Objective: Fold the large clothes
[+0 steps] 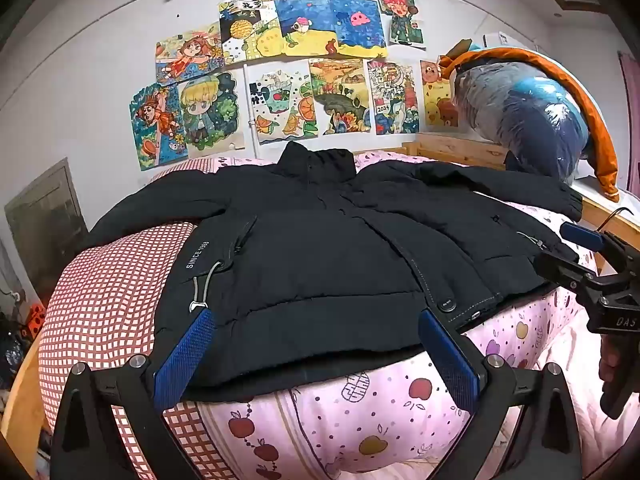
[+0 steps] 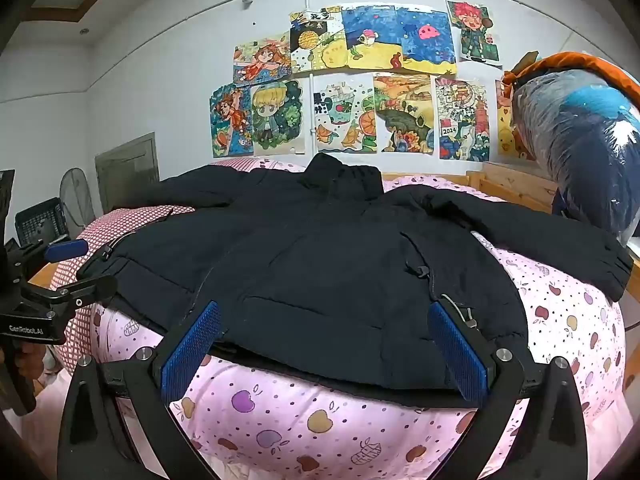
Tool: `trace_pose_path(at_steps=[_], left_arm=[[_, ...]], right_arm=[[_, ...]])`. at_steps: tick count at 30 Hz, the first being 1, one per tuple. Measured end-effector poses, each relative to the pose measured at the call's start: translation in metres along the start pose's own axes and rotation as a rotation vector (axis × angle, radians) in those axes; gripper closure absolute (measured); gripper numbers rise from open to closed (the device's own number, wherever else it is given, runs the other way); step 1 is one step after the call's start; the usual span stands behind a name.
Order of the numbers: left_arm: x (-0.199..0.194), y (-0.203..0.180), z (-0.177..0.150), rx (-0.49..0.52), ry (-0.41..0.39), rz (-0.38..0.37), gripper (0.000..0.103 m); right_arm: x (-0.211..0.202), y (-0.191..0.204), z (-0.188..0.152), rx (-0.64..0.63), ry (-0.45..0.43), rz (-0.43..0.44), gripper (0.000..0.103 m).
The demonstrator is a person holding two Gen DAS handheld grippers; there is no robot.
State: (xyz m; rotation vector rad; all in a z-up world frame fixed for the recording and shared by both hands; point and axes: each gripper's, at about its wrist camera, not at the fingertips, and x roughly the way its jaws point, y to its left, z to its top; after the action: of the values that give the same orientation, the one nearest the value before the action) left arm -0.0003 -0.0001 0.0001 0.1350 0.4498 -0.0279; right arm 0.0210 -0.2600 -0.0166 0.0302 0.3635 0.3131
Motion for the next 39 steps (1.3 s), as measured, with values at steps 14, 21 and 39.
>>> trace_pose_path(at_steps=[14, 21, 39], left_arm=[[0.0, 0.0, 0.0, 0.007, 0.005, -0.019, 0.0], [-0.002, -0.003, 0.001, 0.004, 0.005, -0.019, 0.0], [-0.002, -0.002, 0.001, 0.005, 0.005, -0.021, 0.0]], right_arm=[[0.005, 0.006, -0.003, 0.005, 0.011, 0.008, 0.001], [0.004, 0.008, -0.002, 0.008, 0.012, 0.01, 0.001], [0.004, 0.014, -0.003, 0.002, 0.007, 0.006, 0.001]])
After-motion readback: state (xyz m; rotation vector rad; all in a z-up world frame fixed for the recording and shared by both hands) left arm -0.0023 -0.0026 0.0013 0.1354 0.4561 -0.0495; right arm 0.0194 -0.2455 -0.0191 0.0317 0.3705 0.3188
